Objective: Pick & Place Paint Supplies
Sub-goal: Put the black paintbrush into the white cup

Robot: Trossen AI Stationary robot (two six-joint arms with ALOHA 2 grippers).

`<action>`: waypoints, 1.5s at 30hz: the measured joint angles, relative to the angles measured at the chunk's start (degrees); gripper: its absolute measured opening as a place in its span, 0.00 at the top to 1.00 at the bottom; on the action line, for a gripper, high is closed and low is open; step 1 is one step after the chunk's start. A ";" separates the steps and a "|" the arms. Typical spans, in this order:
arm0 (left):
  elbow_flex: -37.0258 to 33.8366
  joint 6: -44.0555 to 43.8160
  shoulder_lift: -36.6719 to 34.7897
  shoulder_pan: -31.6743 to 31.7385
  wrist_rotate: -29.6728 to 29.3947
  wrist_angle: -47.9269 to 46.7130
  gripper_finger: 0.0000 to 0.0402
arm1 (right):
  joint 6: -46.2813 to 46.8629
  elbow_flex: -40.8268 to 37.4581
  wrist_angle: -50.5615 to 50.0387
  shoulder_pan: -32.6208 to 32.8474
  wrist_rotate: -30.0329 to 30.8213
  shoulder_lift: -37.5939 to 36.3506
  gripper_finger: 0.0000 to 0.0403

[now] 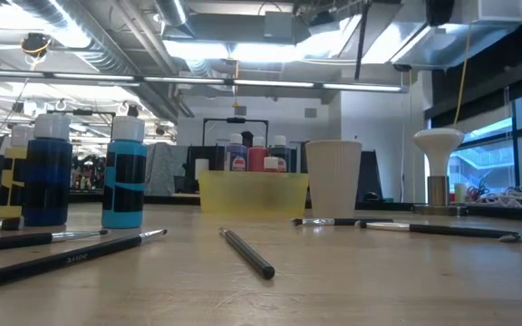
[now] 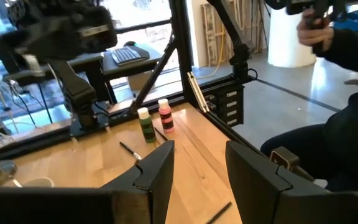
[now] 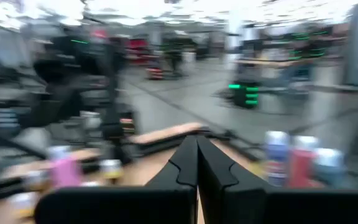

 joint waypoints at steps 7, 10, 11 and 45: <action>0.00 -0.90 0.00 -2.30 0.02 -1.35 0.65 | 6.15 -0.06 -8.99 -6.88 1.64 0.16 1.00; 0.00 -1.44 0.00 -3.63 0.02 -1.79 0.65 | 7.23 -0.08 -9.56 -9.42 -1.43 0.97 1.00; 0.00 -1.59 0.00 -4.06 0.02 -1.85 0.65 | 7.26 -0.08 -9.48 -10.33 -2.78 1.23 1.00; 0.00 -7.33 5.64 -10.74 -3.17 1.33 0.65 | 21.61 -0.08 -17.90 -23.67 -17.88 10.99 0.89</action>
